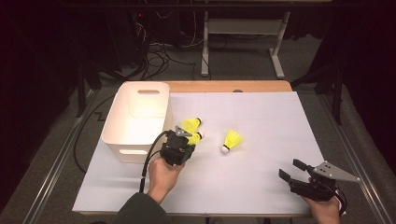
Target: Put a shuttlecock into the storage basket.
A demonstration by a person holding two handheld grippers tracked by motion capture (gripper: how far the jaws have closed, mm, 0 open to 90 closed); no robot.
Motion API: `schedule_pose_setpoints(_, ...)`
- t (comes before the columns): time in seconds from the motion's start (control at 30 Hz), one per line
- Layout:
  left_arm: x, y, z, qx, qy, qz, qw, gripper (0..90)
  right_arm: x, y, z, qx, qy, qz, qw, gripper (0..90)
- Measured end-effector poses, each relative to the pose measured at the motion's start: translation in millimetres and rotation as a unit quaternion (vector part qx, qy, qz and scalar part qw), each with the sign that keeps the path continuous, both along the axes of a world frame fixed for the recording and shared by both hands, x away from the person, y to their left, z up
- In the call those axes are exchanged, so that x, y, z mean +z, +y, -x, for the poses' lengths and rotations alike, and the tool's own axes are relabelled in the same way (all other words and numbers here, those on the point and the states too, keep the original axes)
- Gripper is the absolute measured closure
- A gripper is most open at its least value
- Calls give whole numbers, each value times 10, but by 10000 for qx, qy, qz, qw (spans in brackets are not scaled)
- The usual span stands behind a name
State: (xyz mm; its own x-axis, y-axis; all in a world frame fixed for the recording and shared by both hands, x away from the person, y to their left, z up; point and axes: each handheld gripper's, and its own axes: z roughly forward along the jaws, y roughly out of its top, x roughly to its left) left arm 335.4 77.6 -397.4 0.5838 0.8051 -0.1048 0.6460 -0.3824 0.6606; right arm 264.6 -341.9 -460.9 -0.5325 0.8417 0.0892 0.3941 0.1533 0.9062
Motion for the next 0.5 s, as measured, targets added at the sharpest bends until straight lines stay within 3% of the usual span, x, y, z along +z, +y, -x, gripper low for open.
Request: schedule_pose_setpoints(0.5, 77, -27, -85, 23, 2, -48, 10000, 890, 1, -1, 1, 2, -5, -5, 10000, 274)
